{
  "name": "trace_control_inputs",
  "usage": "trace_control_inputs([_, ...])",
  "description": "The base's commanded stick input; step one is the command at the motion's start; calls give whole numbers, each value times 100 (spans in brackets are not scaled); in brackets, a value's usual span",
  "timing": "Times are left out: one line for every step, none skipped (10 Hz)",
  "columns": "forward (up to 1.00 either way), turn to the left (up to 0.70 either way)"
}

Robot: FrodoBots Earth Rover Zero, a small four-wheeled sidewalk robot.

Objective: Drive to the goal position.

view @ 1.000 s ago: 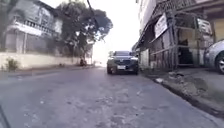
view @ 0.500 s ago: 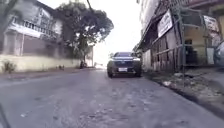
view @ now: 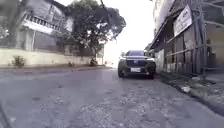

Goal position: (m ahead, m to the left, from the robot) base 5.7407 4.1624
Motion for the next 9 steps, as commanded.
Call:
trace_control_inputs([96, 37])
trace_control_inputs([96, 37])
trace_control_inputs([97, 38])
trace_control_inputs([97, 38])
trace_control_inputs([97, 38])
trace_control_inputs([98, 38])
trace_control_inputs([98, 38])
trace_control_inputs([98, 38])
trace_control_inputs([98, 38])
